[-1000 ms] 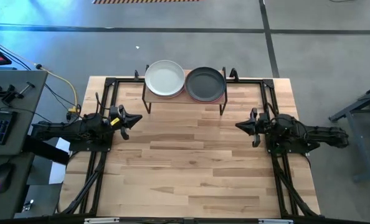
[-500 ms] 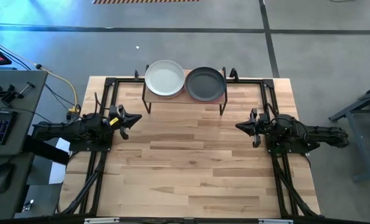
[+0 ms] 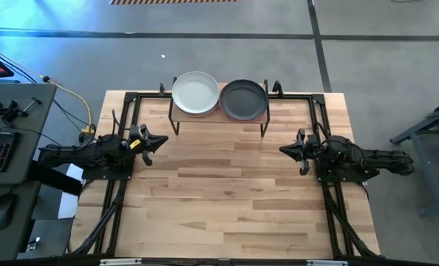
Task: Place and stack plates onto a shelf
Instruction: Return to Home Position
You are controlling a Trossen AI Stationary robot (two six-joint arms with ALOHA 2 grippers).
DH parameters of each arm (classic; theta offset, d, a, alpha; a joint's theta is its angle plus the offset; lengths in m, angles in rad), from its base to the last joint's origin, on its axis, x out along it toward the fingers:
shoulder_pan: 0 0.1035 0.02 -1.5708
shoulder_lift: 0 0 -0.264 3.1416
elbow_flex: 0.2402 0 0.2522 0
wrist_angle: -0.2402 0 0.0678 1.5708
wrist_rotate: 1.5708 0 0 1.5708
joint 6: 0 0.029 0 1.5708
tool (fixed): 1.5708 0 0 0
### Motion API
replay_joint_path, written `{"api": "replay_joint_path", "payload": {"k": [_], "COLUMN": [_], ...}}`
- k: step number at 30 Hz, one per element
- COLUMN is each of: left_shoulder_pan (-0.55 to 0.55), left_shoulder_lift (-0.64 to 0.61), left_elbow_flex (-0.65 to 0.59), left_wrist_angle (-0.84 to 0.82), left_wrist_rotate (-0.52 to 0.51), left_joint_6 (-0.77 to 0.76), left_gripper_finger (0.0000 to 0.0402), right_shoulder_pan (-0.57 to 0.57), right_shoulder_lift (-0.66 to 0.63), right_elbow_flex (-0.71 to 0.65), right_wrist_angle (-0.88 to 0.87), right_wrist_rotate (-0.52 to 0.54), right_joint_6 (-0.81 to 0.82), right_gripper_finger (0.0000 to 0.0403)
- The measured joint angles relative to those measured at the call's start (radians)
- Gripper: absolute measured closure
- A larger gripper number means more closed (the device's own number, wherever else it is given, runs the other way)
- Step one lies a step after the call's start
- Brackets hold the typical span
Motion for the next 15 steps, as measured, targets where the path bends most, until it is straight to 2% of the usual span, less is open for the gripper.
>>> {"api": "replay_joint_path", "payload": {"k": [4,7,9,13,15], "left_shoulder_pan": [0.002,0.001,-0.001,-0.001,-0.003], "left_shoulder_lift": [0.000,0.000,0.000,0.000,0.000], "left_elbow_flex": [0.000,0.000,0.000,0.000,0.000], "left_wrist_angle": [0.000,-0.001,-0.011,-0.047,-0.050], "left_wrist_rotate": [0.000,0.008,0.081,0.294,0.320], "left_joint_6": [0.010,0.116,0.171,0.276,0.307], "left_gripper_finger": [0.0402,0.0402,0.0402,0.0402,0.0402], "right_shoulder_pan": [0.000,0.000,0.000,0.000,0.000], "right_shoulder_lift": [0.000,0.000,0.000,0.000,0.000], "right_elbow_flex": [0.000,0.000,0.000,0.000,0.000], "right_wrist_angle": [0.000,0.000,0.000,0.000,0.000], "right_wrist_rotate": [0.000,0.000,0.000,0.000,0.000], "right_joint_6": [0.000,0.000,0.000,0.000,0.000], "right_gripper_finger": [0.0402,0.0402,0.0402,0.0402,0.0402]}}
